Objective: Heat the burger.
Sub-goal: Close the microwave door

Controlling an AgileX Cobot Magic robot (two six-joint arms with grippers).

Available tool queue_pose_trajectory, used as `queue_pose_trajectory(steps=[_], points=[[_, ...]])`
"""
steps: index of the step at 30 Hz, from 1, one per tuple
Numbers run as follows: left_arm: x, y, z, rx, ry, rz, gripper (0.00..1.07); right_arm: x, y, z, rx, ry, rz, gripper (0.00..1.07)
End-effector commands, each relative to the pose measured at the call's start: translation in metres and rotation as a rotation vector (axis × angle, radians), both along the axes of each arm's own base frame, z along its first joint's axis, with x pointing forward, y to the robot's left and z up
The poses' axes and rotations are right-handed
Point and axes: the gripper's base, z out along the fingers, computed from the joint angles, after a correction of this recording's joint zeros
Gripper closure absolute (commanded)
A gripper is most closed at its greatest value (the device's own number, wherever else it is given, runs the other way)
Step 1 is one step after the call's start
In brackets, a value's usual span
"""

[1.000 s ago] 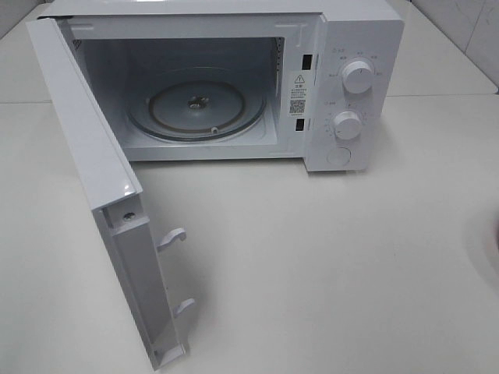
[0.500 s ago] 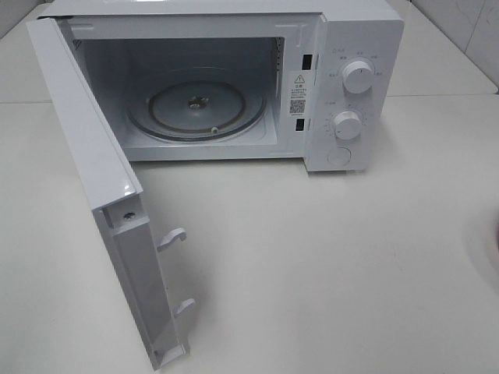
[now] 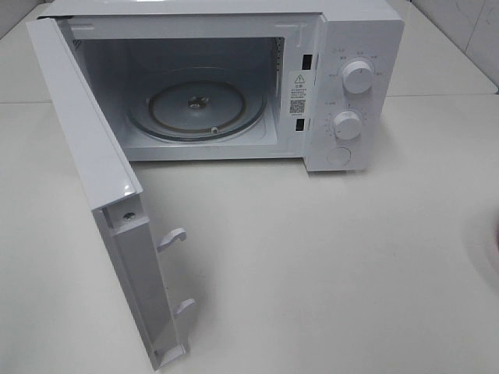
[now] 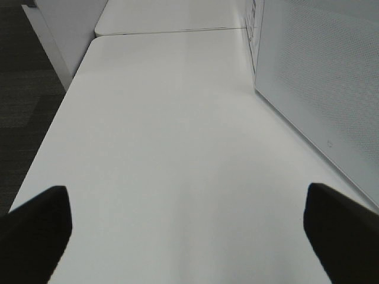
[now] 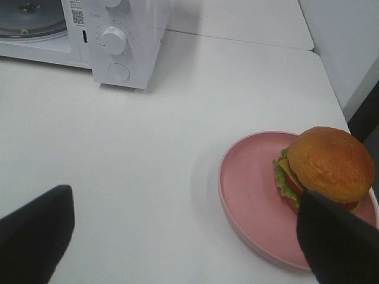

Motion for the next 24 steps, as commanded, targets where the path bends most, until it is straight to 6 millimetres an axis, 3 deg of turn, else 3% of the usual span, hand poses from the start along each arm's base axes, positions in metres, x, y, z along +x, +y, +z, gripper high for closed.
queue_pose_trajectory(steps=[1,9,12,18,24], points=[[-0.0022,0.0,-0.0002,0.0,-0.025,0.007,0.06,-0.003,0.0005,0.0004,0.0,-0.042,0.009,0.1],[-0.0022,0.0,-0.0002,0.0,-0.025,0.007,0.06,-0.0029,0.0005,0.0005,0.001,-0.043,0.009,0.2],[-0.0022,0.0,-0.0002,0.0,-0.025,0.007,0.06,-0.0029,0.0005,0.0005,0.001,-0.043,0.009,0.35],[-0.0022,0.0,-0.0002,0.0,-0.025,0.007,0.06,-0.0029,0.0005,0.0005,0.001,-0.043,0.009,0.51],[-0.0022,0.0,-0.0002,0.0,-0.025,0.007,0.06,-0.0029,0.0005,0.0005,0.001,-0.043,0.009,0.56]])
